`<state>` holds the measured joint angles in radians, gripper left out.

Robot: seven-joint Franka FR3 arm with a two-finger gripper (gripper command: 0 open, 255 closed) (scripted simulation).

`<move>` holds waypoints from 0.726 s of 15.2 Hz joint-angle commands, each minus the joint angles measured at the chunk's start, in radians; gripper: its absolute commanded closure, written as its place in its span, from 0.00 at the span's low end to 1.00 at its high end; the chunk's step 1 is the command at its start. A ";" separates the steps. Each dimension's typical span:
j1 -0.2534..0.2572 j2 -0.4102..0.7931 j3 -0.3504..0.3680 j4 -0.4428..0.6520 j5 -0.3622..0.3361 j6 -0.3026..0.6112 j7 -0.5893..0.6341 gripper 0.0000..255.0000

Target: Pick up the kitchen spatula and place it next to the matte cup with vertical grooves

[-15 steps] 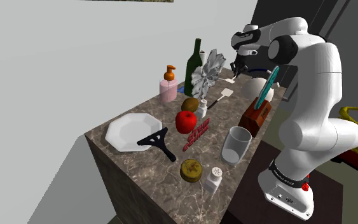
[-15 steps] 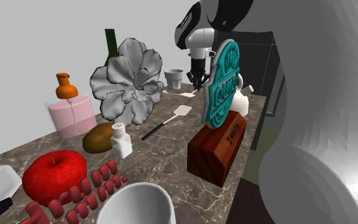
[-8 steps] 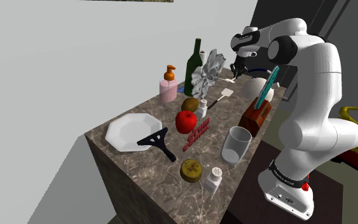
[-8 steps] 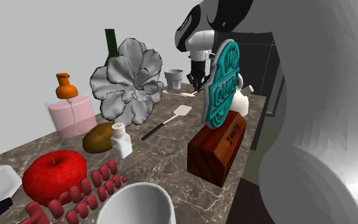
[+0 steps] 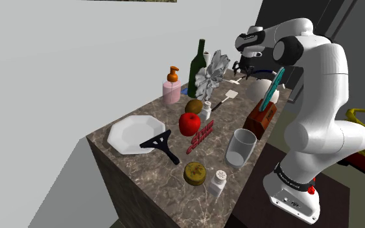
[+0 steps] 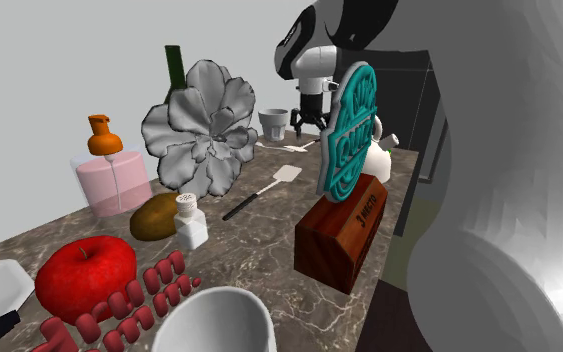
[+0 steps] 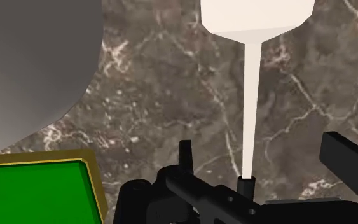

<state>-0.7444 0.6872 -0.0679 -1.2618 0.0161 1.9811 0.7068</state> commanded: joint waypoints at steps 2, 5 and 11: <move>0.000 -0.025 -0.001 0.045 -0.001 -0.070 0.000 0.00; 0.000 -0.031 -0.001 0.062 -0.002 -0.092 0.000 0.00; 0.000 -0.031 -0.001 0.062 -0.002 -0.093 0.000 0.00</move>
